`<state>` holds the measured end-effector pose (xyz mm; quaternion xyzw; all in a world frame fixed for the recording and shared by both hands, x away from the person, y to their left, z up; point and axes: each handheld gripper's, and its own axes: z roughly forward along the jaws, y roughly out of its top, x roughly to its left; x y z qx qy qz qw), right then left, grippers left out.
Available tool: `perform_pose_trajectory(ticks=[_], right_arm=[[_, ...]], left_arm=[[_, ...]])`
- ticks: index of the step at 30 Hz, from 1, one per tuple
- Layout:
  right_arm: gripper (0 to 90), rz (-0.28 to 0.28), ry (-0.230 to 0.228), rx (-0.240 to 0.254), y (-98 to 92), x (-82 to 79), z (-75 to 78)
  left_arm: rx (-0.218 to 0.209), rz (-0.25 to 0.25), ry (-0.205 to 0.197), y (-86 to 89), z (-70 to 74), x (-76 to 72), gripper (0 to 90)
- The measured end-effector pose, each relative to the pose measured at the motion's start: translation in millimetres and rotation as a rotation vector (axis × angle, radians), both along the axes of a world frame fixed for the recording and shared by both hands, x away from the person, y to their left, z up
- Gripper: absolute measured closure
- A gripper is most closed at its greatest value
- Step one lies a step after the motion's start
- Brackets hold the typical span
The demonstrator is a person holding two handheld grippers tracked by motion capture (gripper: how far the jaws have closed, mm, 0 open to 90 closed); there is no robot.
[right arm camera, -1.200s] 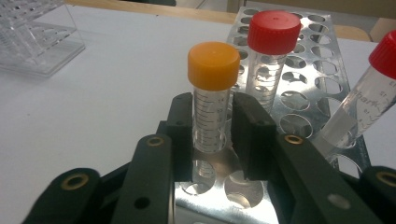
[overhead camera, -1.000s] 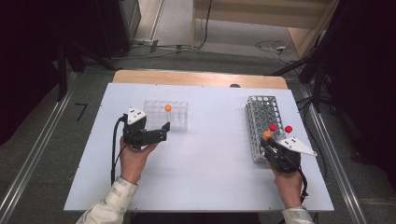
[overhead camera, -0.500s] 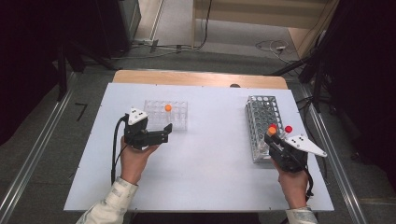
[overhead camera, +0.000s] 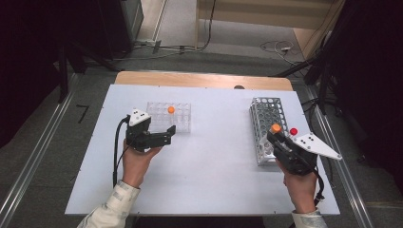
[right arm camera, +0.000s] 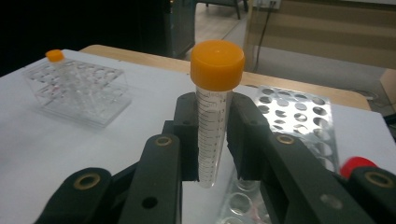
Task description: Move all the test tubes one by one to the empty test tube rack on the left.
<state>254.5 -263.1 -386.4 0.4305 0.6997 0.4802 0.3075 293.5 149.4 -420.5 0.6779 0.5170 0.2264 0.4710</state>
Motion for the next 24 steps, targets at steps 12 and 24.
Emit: perform_pose_trajectory(ticks=[12, 24], right_arm=[[71.7, 0.125, 0.049, -0.012, 59.3, 14.1, -13.9], [71.8, 0.192, 0.098, -0.019, 105.2, 31.1, -31.9]], left_arm=[[-0.004, -0.011, 0.003, 0.9, 0.4, -0.5, 6.1], [-0.015, -0.035, 0.002, -2.1, 0.6, -1.2, 6.4]])
